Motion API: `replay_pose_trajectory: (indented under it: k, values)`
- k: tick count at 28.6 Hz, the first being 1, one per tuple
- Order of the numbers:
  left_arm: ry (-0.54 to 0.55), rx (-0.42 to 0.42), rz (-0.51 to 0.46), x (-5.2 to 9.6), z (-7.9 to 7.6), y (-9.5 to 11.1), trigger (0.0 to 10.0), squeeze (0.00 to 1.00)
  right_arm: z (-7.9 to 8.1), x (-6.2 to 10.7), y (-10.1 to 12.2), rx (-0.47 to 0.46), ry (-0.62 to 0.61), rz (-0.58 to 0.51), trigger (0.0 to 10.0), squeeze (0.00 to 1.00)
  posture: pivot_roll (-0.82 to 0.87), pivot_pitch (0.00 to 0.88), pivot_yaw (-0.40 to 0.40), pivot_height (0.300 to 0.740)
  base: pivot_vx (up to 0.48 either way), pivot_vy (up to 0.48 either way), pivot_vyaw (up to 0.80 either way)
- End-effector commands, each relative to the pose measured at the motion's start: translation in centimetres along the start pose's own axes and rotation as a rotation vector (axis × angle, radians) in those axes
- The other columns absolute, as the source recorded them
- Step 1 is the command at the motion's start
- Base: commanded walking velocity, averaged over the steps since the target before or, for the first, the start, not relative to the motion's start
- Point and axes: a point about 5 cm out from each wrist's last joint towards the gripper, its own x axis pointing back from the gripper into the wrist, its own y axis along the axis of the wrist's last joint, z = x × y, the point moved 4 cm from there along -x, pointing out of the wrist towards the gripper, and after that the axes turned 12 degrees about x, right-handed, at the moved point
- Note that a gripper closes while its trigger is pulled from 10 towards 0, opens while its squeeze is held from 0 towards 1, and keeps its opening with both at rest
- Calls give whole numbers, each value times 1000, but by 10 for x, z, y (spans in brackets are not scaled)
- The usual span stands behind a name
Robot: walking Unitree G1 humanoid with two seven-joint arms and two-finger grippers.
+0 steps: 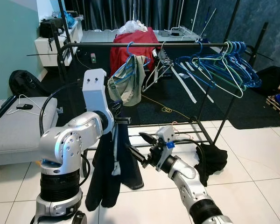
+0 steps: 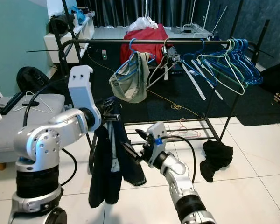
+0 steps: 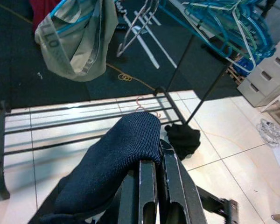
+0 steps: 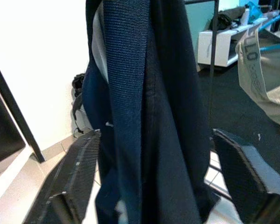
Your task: Hang hanger
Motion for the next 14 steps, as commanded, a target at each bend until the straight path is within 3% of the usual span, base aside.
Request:
replay_pose_trajectory:
  k: [1, 3, 4, 5, 10, 12, 14]
  values:
    - [-55, -4, -27, 3, -14, 9, 0, 0, 1, -4, 0, 17, 3, 8, 10000, 1000, 67, 54, 8, 740, 0, 0, 0]
    - [-55, -4, -27, 3, -14, 9, 0, 0, 1, -4, 0, 17, 3, 8, 10000, 1000, 67, 54, 8, 740, 0, 0, 0]
    - [-60, -6, -26, 3, -15, 9, 0, 0, 0, -6, 2, 13, 1, 5, 10000, 412, 68, 54, 8, 740, 0, 0, 0]
    - [-66, -8, -26, 4, -17, 9, 0, 0, 1, -8, 3, -3, 11, 0, 10000, 0, 68, 54, 9, 740, 0, 0, 0]
    - [-105, -4, -21, 5, -29, 8, 0, 0, 19, -19, 2, -54, 123, 8, 10000, 0, 70, 53, 9, 740, 0, 0, 0]
    - [-105, -4, -21, 5, -29, 8, 0, 0, 19, -19, 2, -54, 123, 8, 10000, 0, 70, 53, 9, 740, 0, 0, 0]
    - [-128, -2, -15, 6, -37, 6, 0, 0, 24, -20, -9, -80, 146, 72, 10000, 0, 70, 56, 8, 740, 0, 0, 0]
